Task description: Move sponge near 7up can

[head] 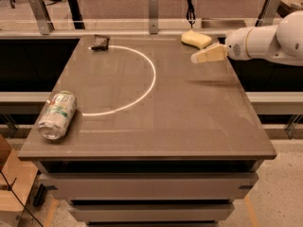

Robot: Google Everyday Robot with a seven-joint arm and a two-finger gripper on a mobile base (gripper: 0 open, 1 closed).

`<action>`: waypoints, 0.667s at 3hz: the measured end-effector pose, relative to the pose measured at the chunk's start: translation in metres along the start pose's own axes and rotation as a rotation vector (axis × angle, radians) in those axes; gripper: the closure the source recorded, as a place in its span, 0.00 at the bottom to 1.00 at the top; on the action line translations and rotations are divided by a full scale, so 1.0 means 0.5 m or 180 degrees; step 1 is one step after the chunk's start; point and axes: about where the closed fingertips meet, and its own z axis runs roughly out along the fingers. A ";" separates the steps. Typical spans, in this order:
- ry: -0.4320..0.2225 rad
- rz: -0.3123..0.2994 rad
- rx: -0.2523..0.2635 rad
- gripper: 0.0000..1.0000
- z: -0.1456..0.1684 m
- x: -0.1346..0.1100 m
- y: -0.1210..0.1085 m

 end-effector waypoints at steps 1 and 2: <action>-0.0161 0.0018 -0.0025 0.00 0.062 -0.014 -0.006; -0.0345 0.0151 -0.0028 0.00 0.116 -0.021 -0.033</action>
Offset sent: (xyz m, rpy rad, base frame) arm 0.0914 0.0228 -0.0157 0.1935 -0.0788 -0.0202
